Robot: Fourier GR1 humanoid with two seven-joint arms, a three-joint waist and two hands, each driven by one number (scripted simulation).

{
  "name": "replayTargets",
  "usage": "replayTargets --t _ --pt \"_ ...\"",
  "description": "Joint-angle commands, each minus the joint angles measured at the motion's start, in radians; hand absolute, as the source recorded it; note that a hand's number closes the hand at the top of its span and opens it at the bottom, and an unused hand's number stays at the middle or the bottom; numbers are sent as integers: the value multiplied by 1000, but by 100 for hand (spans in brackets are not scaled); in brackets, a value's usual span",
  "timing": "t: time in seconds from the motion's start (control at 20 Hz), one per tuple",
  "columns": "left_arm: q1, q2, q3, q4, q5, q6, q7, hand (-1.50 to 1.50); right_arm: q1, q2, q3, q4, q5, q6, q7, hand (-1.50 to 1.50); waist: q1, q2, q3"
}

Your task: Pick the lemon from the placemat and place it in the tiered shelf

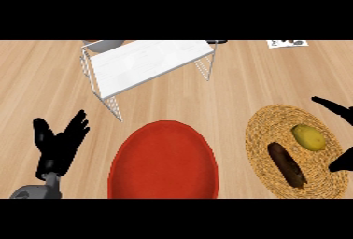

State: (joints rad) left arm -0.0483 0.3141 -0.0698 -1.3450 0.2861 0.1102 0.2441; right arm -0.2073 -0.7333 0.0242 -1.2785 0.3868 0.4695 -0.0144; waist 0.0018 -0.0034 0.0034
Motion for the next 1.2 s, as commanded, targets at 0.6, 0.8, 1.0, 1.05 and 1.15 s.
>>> replayTargets --t 0.6,0.8,1.0,1.05,1.15 --pt "11 -40 73 -4 -52 -52 31 0 -80 153 -15 240 284 -183 -108 -150 4 4 -3" --pt "32 -87 57 75 -89 -69 -73 0 -171 162 -48 351 286 -177 -154 -150 6 6 -3" --pt "-36 -98 51 -62 -96 -6 120 0 -138 196 -53 378 316 -247 -226 -150 4 5 -3" --pt "10 -65 104 52 -78 -100 -16 0 -142 223 -51 307 308 -199 -143 -150 1 4 -3" --pt "6 -124 56 22 -122 -44 11 0 -148 245 -51 345 325 -226 -166 -150 1 4 -3"
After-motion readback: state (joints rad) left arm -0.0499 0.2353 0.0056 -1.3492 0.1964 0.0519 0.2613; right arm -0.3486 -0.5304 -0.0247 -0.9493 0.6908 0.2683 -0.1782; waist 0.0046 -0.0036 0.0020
